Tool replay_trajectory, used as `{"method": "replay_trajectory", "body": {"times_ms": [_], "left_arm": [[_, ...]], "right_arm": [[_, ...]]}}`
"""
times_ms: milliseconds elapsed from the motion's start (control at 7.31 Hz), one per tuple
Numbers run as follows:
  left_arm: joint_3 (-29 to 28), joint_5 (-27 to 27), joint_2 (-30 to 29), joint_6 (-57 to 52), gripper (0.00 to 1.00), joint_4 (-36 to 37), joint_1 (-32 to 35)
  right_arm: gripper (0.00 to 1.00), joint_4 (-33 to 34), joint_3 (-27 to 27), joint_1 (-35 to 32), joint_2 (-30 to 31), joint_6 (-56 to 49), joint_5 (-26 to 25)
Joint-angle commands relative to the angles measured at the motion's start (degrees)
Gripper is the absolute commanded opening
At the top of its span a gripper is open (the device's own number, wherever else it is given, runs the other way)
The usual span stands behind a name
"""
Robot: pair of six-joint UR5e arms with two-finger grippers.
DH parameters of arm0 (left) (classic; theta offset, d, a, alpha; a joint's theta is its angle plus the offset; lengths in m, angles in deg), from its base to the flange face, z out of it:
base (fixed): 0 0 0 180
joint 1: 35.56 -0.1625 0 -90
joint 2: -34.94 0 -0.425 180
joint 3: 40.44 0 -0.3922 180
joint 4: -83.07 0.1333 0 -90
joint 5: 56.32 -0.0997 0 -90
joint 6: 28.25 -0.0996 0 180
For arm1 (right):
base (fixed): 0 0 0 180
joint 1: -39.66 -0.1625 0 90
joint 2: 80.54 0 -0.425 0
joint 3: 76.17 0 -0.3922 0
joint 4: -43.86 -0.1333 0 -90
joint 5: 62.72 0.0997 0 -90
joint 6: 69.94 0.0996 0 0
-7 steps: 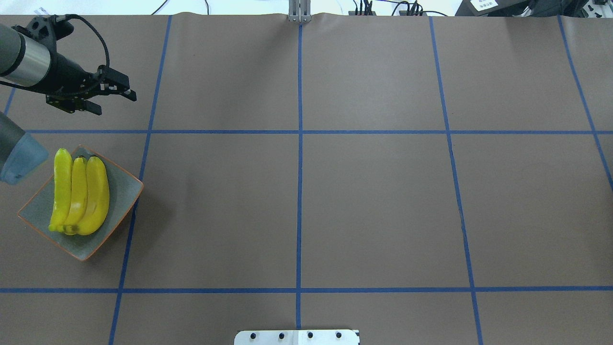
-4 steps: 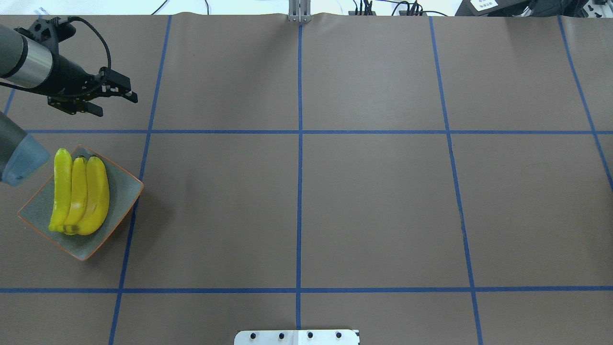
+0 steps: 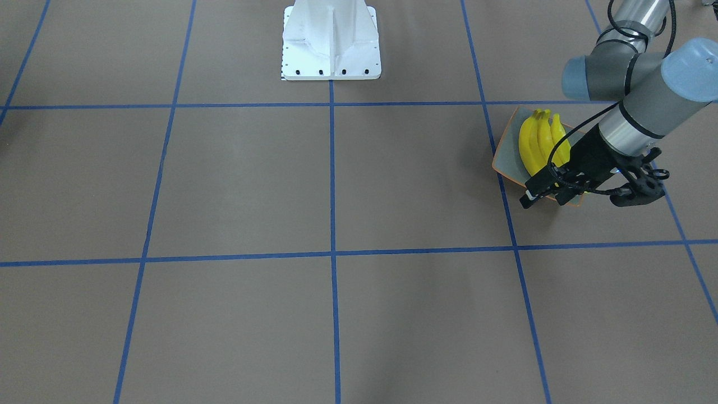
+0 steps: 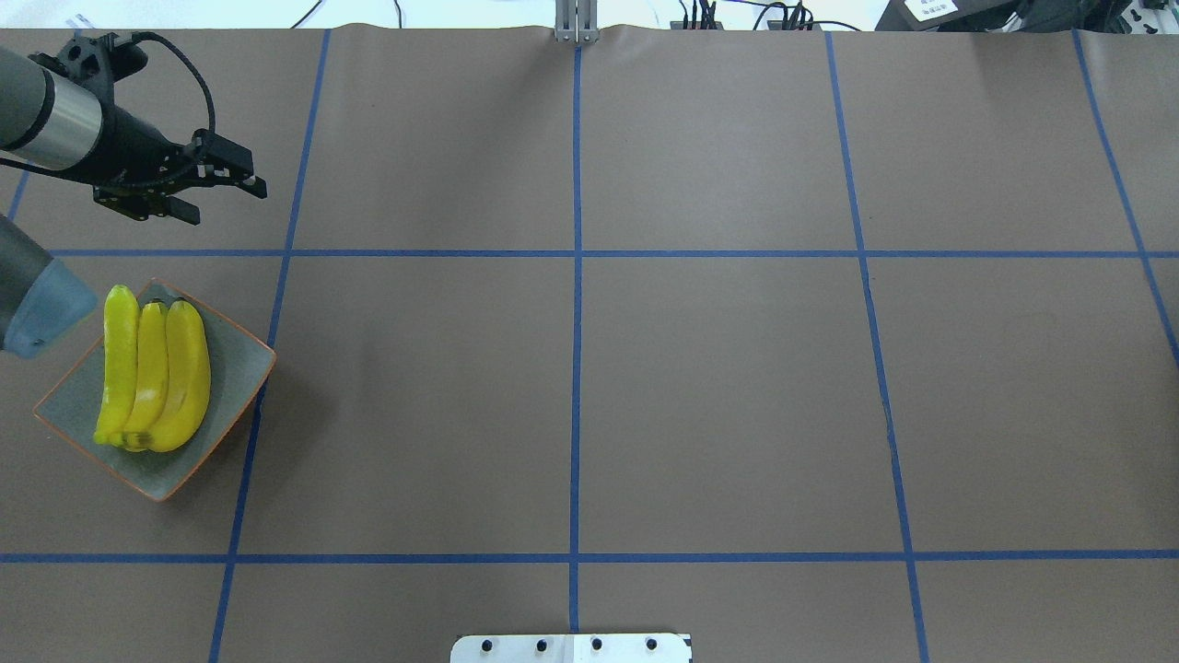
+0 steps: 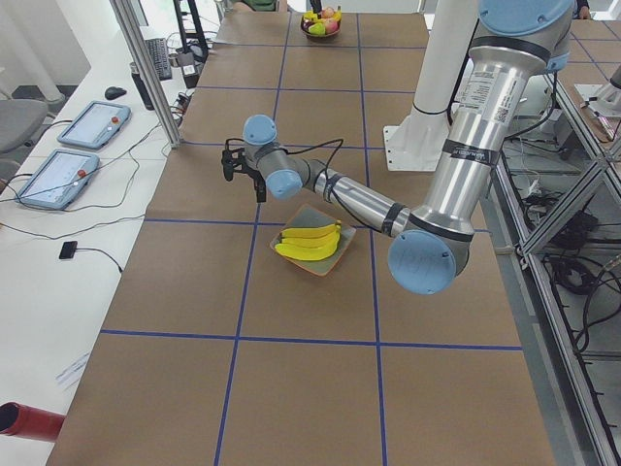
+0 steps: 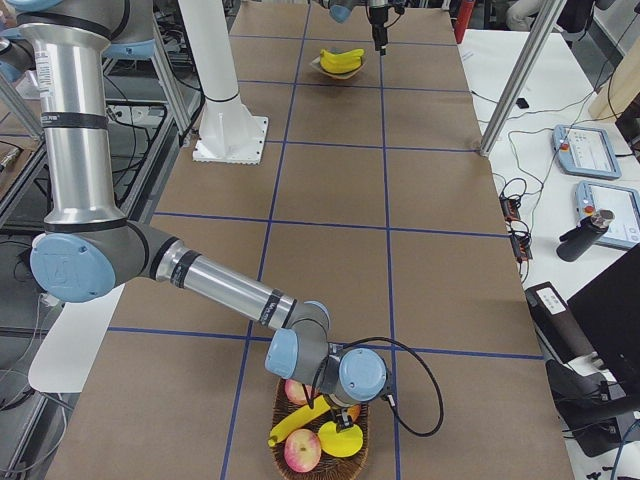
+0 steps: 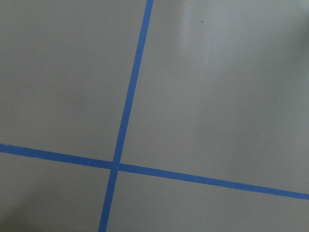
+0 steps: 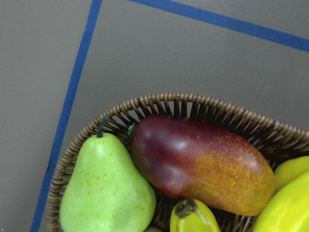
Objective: Transfer all bananas from basket to plate
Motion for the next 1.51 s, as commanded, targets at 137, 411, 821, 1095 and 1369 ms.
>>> {"method": "replay_trajectory", "body": {"times_ms": [137, 411, 821, 1095, 1369], "left_arm": [[-0.2, 0.0, 0.1, -0.1, 1.0, 0.0, -0.1], [-0.2, 0.0, 0.1, -0.1, 1.0, -0.1, -0.1], [-0.3, 0.0, 0.2, -0.2, 1.0, -0.4, -0.4], [-0.3, 0.0, 0.3, -0.1, 1.0, -0.5, -0.6], [-0.3, -0.1, 0.3, -0.1, 1.0, -0.8, -1.1]], "right_arm": [[0.87, 0.0, 0.9, 0.4, 0.0, 0.2, -0.3], [0.78, 0.0, 1.3, 1.3, -0.1, 0.3, -0.4], [0.74, 0.0, 1.4, 1.9, -0.1, 0.7, -0.5], [0.74, 0.0, 1.3, 2.4, -0.1, 0.7, -0.6], [0.73, 0.0, 1.8, 2.8, -0.5, 0.8, -1.6]]}}
